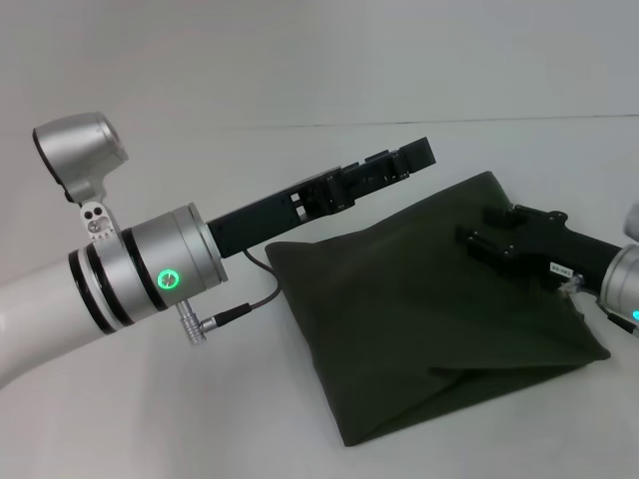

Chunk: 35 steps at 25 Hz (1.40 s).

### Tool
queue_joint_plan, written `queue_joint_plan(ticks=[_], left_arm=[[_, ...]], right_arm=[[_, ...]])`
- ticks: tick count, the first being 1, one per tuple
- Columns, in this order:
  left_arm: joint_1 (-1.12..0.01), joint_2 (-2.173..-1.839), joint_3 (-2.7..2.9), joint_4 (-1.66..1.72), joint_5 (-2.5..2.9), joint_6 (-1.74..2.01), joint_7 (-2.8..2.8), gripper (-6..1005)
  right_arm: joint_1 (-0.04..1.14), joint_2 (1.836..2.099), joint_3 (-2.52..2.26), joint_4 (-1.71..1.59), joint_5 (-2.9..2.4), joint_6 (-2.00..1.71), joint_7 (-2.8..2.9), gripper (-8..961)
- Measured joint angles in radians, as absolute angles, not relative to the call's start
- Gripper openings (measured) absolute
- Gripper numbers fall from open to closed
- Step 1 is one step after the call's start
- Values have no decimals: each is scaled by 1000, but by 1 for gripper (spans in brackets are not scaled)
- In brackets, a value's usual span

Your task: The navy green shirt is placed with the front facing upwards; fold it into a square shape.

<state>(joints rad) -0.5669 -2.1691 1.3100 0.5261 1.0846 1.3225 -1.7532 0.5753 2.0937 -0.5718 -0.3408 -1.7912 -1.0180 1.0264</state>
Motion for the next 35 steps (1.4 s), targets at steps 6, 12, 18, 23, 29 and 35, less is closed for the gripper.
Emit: queue_joint_plan(ticks=[6, 12, 18, 23, 29, 35], left_arm=[[-566, -2169, 1309, 526, 1085, 1322, -1751, 966], [-566, -2169, 1299, 526, 1085, 1322, -1742, 966], [-566, -2168, 1296, 526, 1085, 1322, -1740, 966], [-563, -2167, 1275, 526, 1109, 1328, -1740, 966], [-551, -2167, 1251, 525, 1123, 1342, -1739, 965], [-545, -2168, 1232, 526, 1134, 1351, -1740, 965]], right_arm=[[593, 2094, -573, -326, -1787, -903, 1031, 529], [621, 2096, -573, -292, -1784, -821, 1024, 530], [625, 2094, -558, -289, -1768, -846, 1028, 532], [523, 2088, -542, -400, -1677, -1132, 1063, 534], [386, 2074, -558, -530, -1687, -1373, 1113, 536], [281, 2049, -552, -542, -1776, -1475, 1095, 540]])
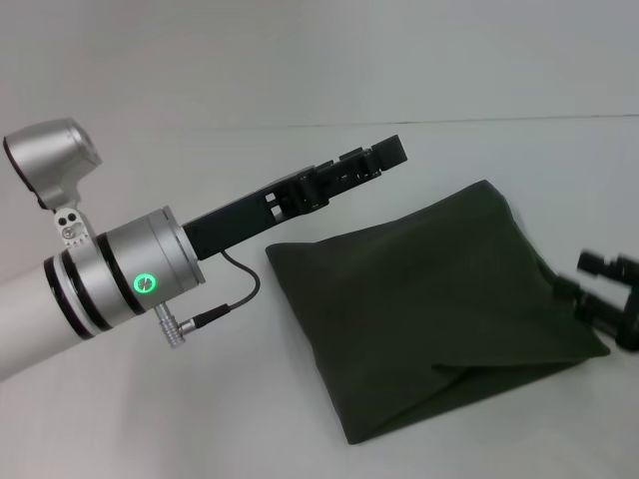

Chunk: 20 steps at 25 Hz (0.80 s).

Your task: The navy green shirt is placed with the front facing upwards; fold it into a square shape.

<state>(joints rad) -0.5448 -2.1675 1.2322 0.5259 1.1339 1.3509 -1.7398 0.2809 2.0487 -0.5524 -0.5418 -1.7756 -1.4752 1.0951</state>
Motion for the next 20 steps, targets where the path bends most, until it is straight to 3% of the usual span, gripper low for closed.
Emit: queue_joint_plan(ticks=[9, 20], left_arm=[[-551, -2168, 1235, 528, 1135, 1352, -1740, 965], [-544, -2167, 1232, 526, 1135, 1364, -1741, 965]], right_arm=[[278, 2087, -557, -512, -1880, -1414, 1036, 541], [295, 2088, -530, -450, -1900, -1261, 977, 573]])
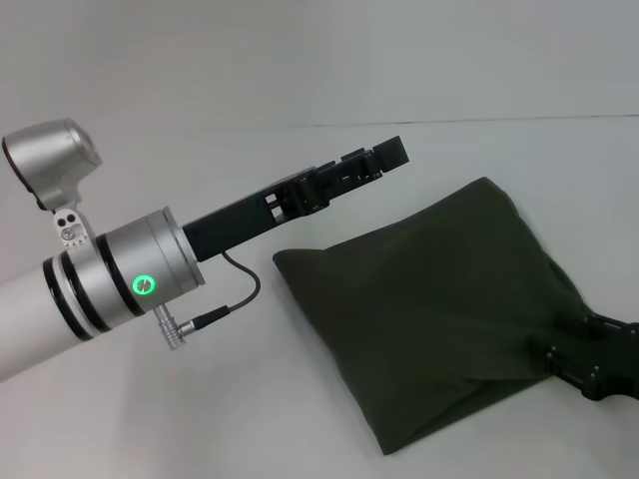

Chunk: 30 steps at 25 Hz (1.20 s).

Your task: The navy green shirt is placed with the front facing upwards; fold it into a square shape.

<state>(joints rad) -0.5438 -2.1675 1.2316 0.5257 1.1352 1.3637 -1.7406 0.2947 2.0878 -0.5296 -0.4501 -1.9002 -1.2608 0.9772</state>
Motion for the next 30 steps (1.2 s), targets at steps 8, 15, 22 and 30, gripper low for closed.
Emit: queue_joint_plan(ticks=[8, 15, 22, 30], left_arm=[[-543, -2167, 1230, 526, 1137, 1364, -1740, 964], [-524, -2159, 1120, 536, 1371, 1345, -1846, 964], [-530, -2148, 1081, 647, 1771, 1341, -2218, 964], [-536, -2155, 1084, 803, 1981, 1438, -2494, 964]], right_arm=[[307, 2080, -431, -464, -1860, -1540, 970, 608], [302, 2046, -297, -464, -1843, -1743, 969, 639], [296, 2036, -237, -465, -1842, -1756, 968, 713], [311, 2040, -236, -465, -1842, -1738, 962, 740]])
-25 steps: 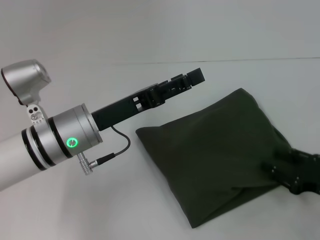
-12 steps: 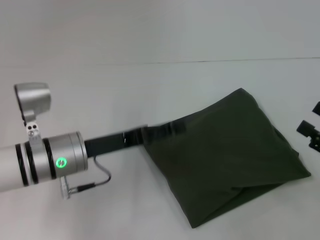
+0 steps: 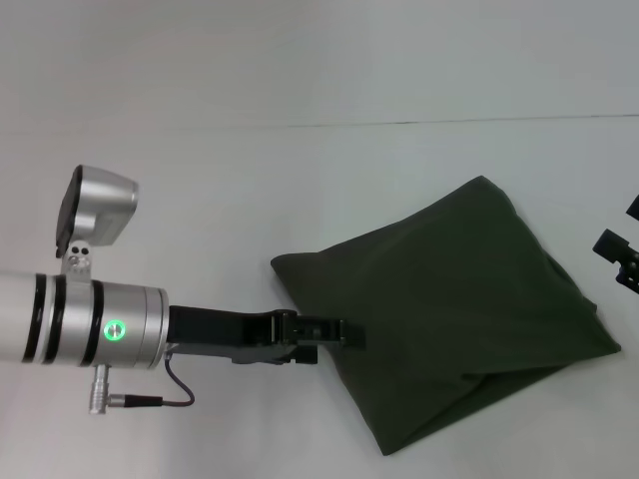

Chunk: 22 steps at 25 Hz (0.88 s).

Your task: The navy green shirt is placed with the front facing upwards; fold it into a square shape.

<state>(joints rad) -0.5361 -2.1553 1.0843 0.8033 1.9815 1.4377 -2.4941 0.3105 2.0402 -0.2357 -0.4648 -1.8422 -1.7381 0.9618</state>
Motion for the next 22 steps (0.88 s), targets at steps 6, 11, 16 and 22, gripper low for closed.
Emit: queue_joint_plan(ticks=[6, 11, 16, 22], left_arm=[[-584, -2155, 1086, 770, 2018, 1401, -2528, 964], [-610, -2153, 1084, 708, 2019, 1350, -2536, 963], [-614, -2150, 1081, 682, 2020, 1323, -2568, 963], [-626, -2150, 1088, 639, 2040, 1316, -2583, 963]], right_arm=[[318, 2040, -235, -465, -1842, -1736, 959, 739], [319, 2039, -235, -465, -1842, -1735, 957, 740], [323, 2036, -235, -465, -1836, -1733, 957, 740], [330, 2035, -235, -465, -1835, -1733, 957, 739]])
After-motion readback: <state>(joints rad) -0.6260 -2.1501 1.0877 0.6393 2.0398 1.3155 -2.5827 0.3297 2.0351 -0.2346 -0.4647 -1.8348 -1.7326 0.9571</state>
